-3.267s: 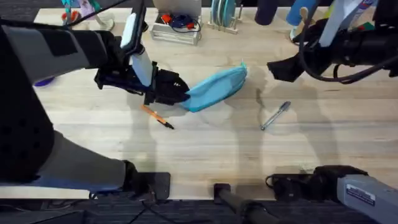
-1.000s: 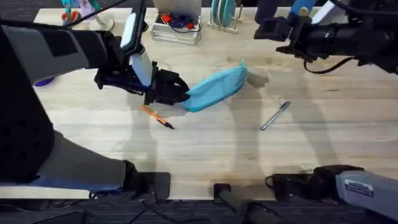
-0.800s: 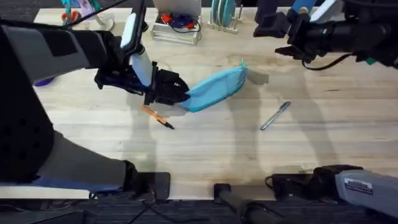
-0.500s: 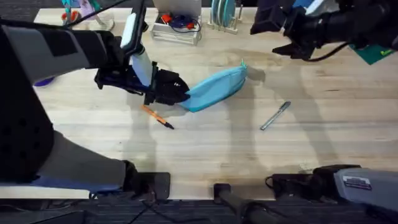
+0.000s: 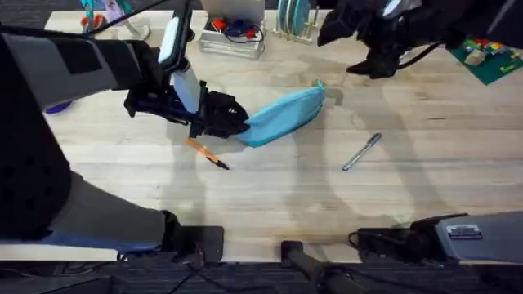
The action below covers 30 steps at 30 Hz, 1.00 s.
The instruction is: Unzip the bag, pick up the pens from the table one at a time and place them inside, then zip the bag closed.
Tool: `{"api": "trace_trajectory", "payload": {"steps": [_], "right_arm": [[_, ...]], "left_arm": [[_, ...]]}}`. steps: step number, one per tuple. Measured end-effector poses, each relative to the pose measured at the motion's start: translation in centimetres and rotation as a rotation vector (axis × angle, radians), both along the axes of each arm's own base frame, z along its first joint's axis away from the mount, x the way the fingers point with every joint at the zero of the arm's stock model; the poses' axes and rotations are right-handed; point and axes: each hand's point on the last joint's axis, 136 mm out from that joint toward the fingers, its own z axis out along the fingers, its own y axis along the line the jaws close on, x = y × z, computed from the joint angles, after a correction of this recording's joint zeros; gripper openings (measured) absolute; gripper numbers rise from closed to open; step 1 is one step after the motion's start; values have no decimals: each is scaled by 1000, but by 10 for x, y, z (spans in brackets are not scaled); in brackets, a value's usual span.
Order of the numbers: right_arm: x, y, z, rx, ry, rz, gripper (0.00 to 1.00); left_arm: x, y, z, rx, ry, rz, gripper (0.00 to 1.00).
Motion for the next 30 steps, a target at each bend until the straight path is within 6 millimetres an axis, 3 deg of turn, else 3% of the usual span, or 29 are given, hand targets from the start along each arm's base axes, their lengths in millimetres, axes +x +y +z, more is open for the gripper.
{"api": "trace_trajectory", "payload": {"steps": [19, 30], "right_arm": [[1, 4, -54, -17, 144, -7, 996], [-3, 17, -55, -21, 146, 27, 995]], "left_arm": [[0, 0, 0, 0, 0, 0, 41], [0, 0, 0, 0, 0, 0, 41]]}}
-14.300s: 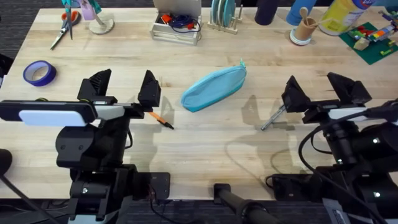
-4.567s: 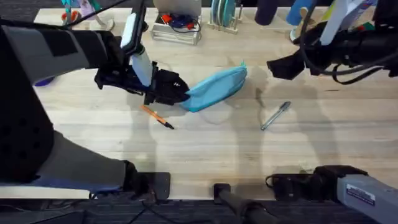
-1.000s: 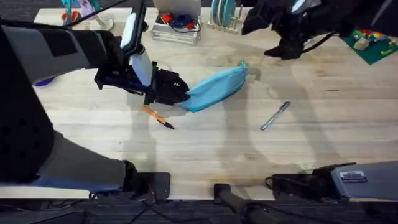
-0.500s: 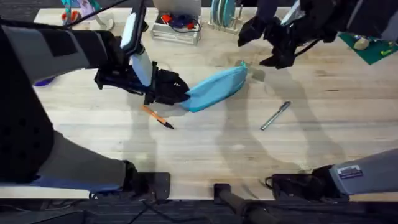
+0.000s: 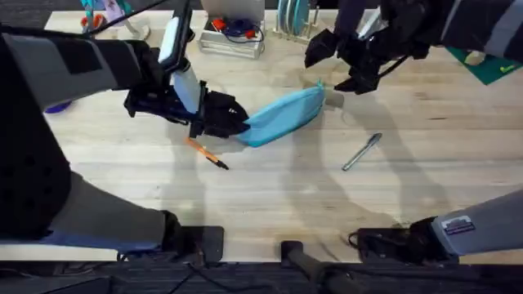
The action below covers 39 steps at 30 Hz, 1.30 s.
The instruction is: Unzip the bag, pick up the pens from the table one at a time and place them inside, then zip the bag closed.
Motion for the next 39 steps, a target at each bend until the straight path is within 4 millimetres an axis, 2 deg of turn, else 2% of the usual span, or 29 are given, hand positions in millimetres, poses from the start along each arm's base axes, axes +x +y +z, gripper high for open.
{"api": "trace_trajectory", "payload": {"steps": [19, 22, 28, 39], "right_arm": [[-8, 1, -4, -15, 34, -4, 983], [-9, 4, -4, -15, 35, 3, 941], [-12, 14, -4, -14, 36, 27, 919], [-12, 12, -6, -41, 31, 20, 650]], "left_arm": [[0, 0, 0, 0, 0, 0, 41], [0, 0, 0, 0, -1, 0, 41], [0, 0, 0, 0, -1, 0, 41], [0, 0, 0, 0, 0, 0, 41]]}}
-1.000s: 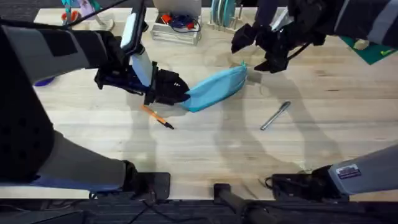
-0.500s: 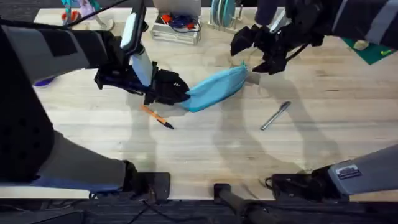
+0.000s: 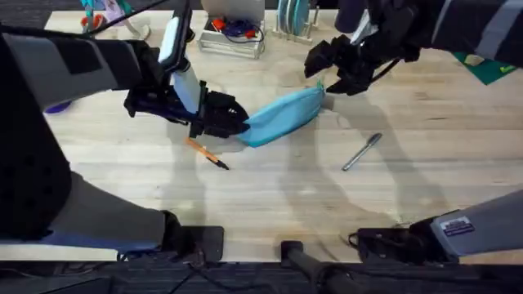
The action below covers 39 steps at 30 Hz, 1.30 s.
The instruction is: Unzip the bag, pick up the pens from the table one at a time and place them inside, then zip the bag closed.
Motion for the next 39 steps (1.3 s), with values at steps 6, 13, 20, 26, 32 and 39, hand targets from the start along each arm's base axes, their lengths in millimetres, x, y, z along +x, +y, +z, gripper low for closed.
{"api": "trace_trajectory", "payload": {"steps": [6, 13, 20, 26, 32, 39], "right_arm": [[-1, -1, 0, -4, 3, -1, 503], [-5, -2, -2, -9, 21, -1, 362], [-4, -4, -3, -19, 23, -11, 37], [-4, -6, -3, -25, 21, -14, 32], [-4, -5, -3, -25, 20, -13, 32], [-1, -5, -2, -34, -6, 19, 32]], "left_arm": [[0, 0, 0, 0, 0, 0, 41], [0, 0, 0, 0, 0, 0, 41], [0, 0, 0, 0, 0, 0, 41], [0, 0, 0, 0, 0, 0, 41], [0, 0, 0, 0, 0, 0, 41], [0, 0, 0, 0, -1, 0, 41]]}}
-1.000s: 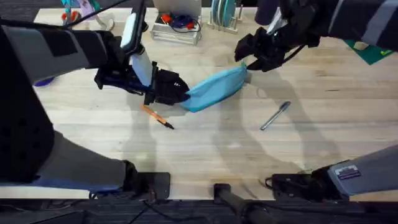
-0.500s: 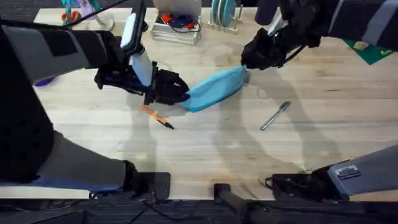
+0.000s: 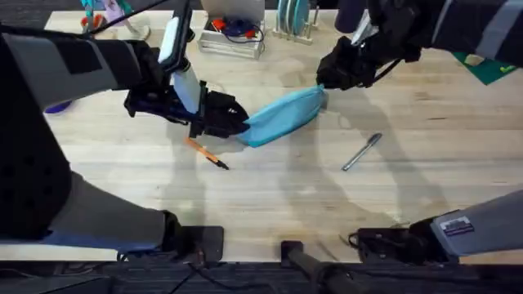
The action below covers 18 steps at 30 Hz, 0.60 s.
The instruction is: Unzip the bag, pick up the pens from the table one at a time and place them inside, then zip the bag closed.
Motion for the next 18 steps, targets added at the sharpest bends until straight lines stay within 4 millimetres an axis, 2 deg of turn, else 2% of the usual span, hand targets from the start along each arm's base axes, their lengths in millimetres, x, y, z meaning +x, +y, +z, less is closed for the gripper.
{"api": "trace_trajectory", "payload": {"steps": [7, 18], "right_arm": [[1, -1, 2, -36, -45, 82, 31], [0, 2, 37, -55, -179, 212, 31]], "left_arm": [[0, 0, 0, 0, 0, 0, 41], [0, 0, 0, 0, 1, 0, 41]]}}
